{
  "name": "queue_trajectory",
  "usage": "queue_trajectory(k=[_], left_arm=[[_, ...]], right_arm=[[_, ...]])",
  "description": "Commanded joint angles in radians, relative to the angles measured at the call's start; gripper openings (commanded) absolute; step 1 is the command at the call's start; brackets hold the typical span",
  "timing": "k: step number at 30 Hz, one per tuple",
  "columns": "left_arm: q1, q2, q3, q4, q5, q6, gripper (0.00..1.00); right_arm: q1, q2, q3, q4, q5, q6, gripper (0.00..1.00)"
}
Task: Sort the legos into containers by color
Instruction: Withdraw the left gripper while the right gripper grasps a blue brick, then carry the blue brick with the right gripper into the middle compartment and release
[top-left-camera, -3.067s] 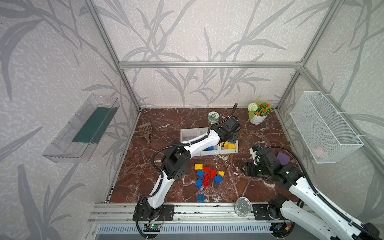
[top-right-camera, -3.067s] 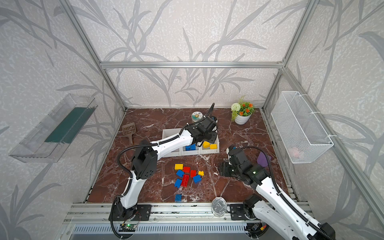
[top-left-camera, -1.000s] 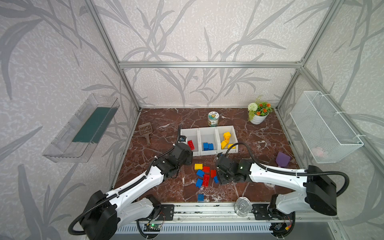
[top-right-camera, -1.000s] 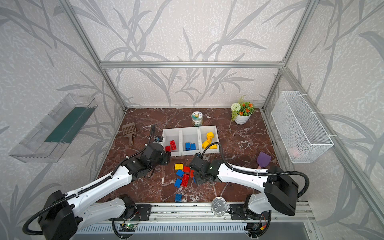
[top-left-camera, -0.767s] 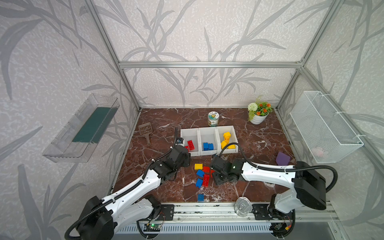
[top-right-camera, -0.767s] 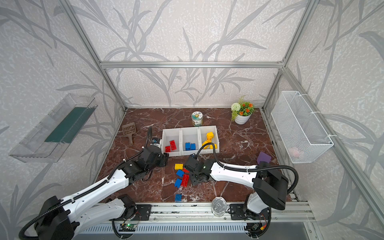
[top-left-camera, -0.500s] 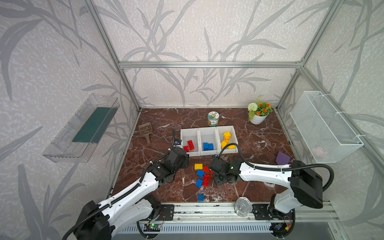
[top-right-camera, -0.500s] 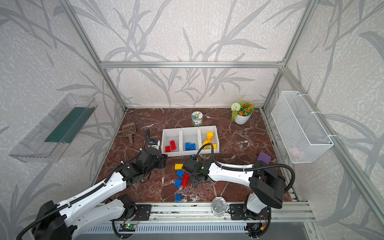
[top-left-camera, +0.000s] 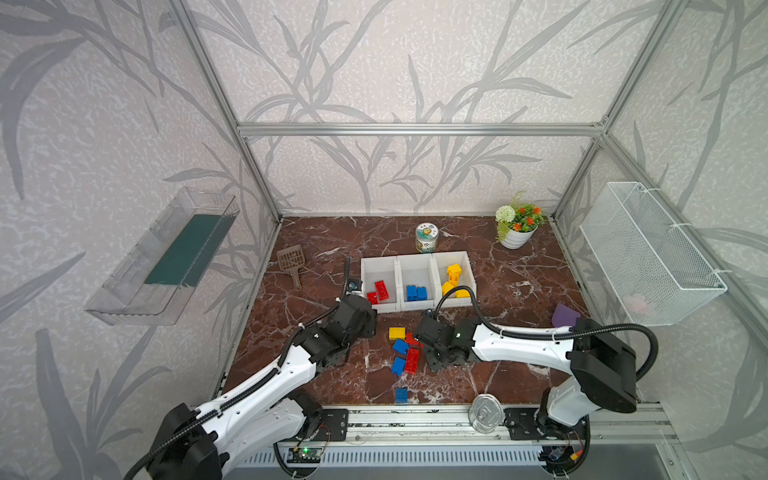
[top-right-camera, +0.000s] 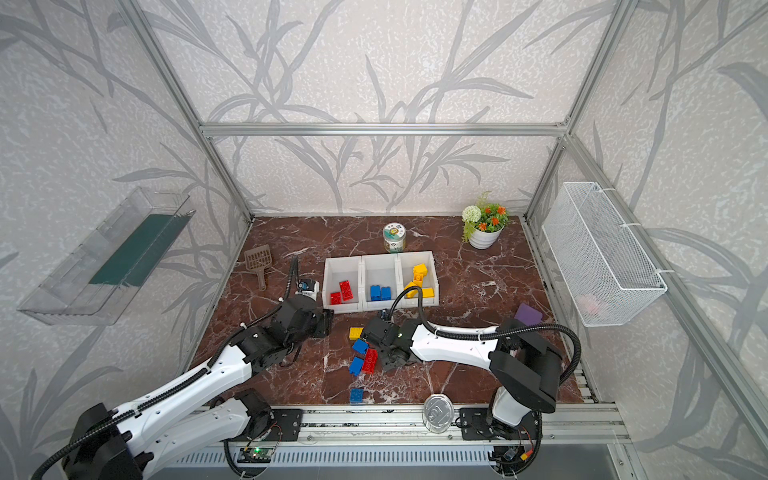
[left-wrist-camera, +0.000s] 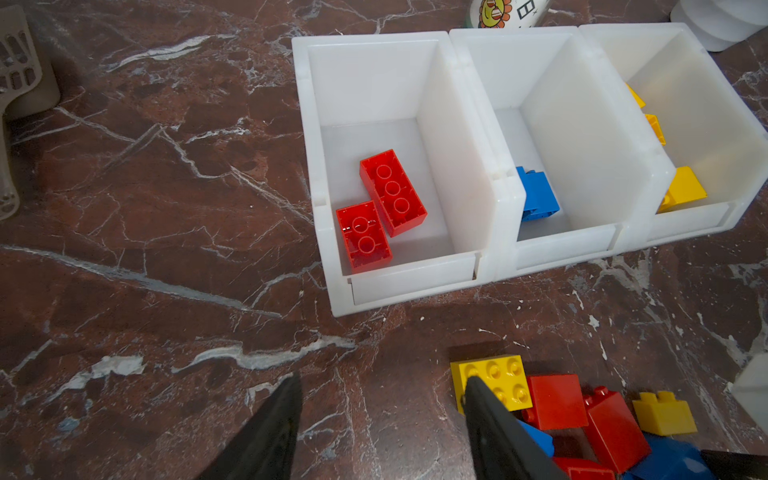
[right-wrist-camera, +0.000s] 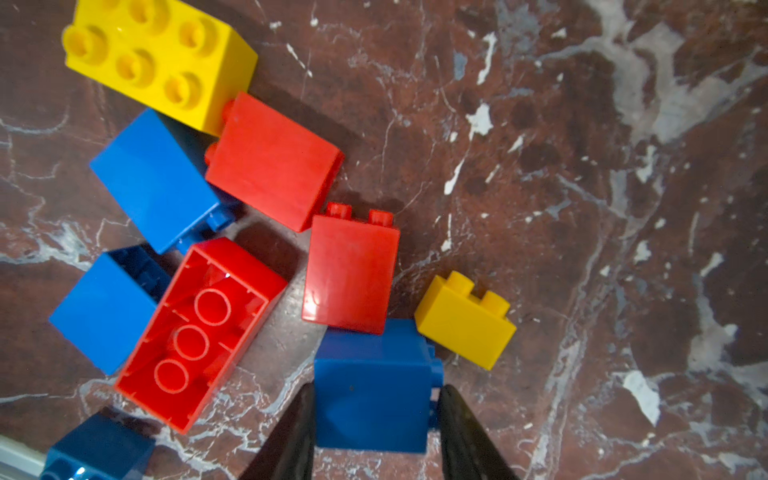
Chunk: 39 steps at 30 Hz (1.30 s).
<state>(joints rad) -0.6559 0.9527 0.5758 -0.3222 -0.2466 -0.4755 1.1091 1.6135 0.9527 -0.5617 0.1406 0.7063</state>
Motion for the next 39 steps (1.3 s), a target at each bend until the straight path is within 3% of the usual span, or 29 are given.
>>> queue_trajectory(k=[1, 13, 19, 26, 33, 37, 39], left_arm=[[0.005, -0.020, -0.010, -0.018, -0.021, -0.023, 0.65], [0.005, -0.029, -0.011, -0.030, -0.028, -0.025, 0.65], [0.005, -0.047, -0.016, -0.044, -0.028, -0.027, 0.65], [0.006, -0.101, -0.040, -0.061, -0.021, -0.051, 0.65], [0.004, -0.157, -0.074, -0.060, 0.015, -0.083, 0.65], [0.004, -0.179, -0.086, -0.071, 0.017, -0.094, 0.64], [0.004, -0.188, -0.089, -0.079, 0.014, -0.097, 0.65]], right_arm=[[0.010, 0.034, 0.008, -0.004, -0.007, -0.004, 0.39], [0.006, -0.049, 0.099, -0.119, 0.082, -0.033, 0.37], [-0.054, -0.029, 0.228, -0.150, 0.092, -0.168, 0.37], [-0.207, 0.081, 0.392, -0.082, 0.069, -0.295, 0.37], [-0.308, 0.267, 0.571, -0.093, 0.040, -0.334, 0.38], [-0.340, 0.319, 0.624, -0.095, 0.022, -0.324, 0.42], [-0.344, 0.329, 0.646, -0.104, 0.031, -0.327, 0.49]])
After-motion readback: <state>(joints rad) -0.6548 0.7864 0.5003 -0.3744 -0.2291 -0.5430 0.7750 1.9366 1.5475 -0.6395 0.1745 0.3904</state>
